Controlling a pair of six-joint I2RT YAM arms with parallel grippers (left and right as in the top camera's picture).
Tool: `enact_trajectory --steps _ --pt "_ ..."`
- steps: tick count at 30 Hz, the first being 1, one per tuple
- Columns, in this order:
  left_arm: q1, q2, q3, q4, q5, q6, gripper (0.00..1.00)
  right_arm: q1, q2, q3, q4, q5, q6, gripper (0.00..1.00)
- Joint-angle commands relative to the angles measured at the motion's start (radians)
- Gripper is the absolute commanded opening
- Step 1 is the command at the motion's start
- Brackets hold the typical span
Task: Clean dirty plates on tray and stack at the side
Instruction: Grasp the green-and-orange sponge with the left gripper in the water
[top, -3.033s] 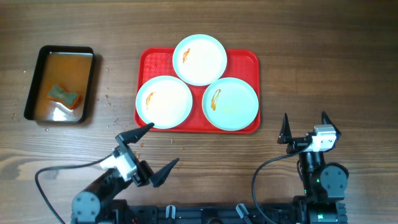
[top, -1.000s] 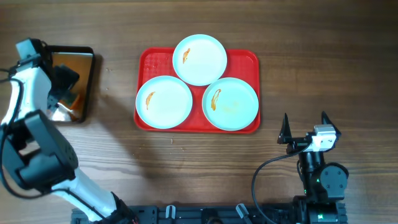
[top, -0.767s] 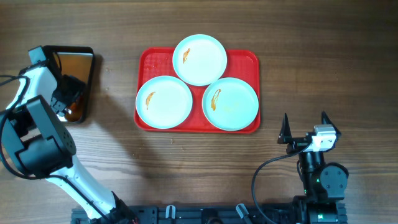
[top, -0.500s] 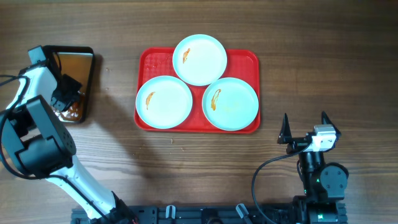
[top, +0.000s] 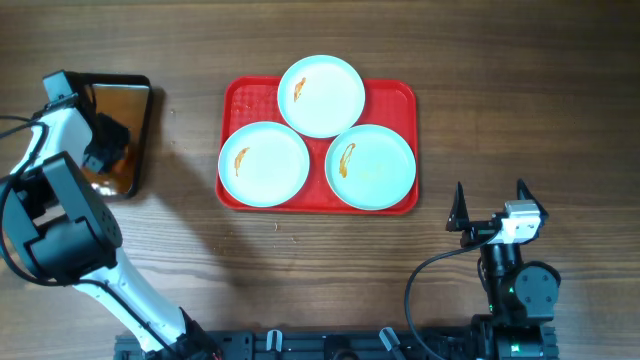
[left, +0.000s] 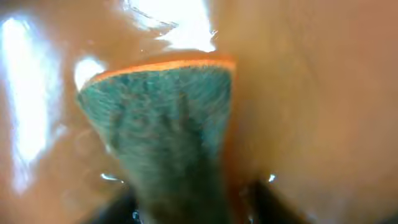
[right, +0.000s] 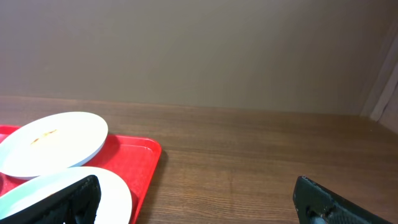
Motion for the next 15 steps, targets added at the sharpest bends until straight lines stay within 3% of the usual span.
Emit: enact_trajectory --steps 1,3,4,5,13,15 --pt "0.002 0.041 0.006 0.001 0.002 0.001 0.04 -0.005 -0.005 -0.001 0.002 -0.012 -0.017 1.0" --pt "0.002 0.041 0.006 0.005 0.002 0.001 0.08 -0.005 -0.005 -0.001 0.002 -0.012 -0.017 1.0" --pt "0.002 0.041 0.006 0.008 0.002 0.001 0.38 -0.005 -0.005 -0.001 0.002 -0.012 -0.017 1.0" --pt "0.002 0.041 0.006 0.008 0.002 0.001 1.0 -0.005 -0.005 -0.001 0.002 -0.012 -0.018 1.0" --pt "0.022 0.041 0.006 0.071 0.002 0.065 1.0 -0.005 -0.005 -0.001 0.002 -0.012 -0.018 1.0" --pt "0.035 0.041 0.006 0.084 0.002 0.065 0.92 -0.005 -0.005 -0.001 0.002 -0.012 -0.018 1.0"
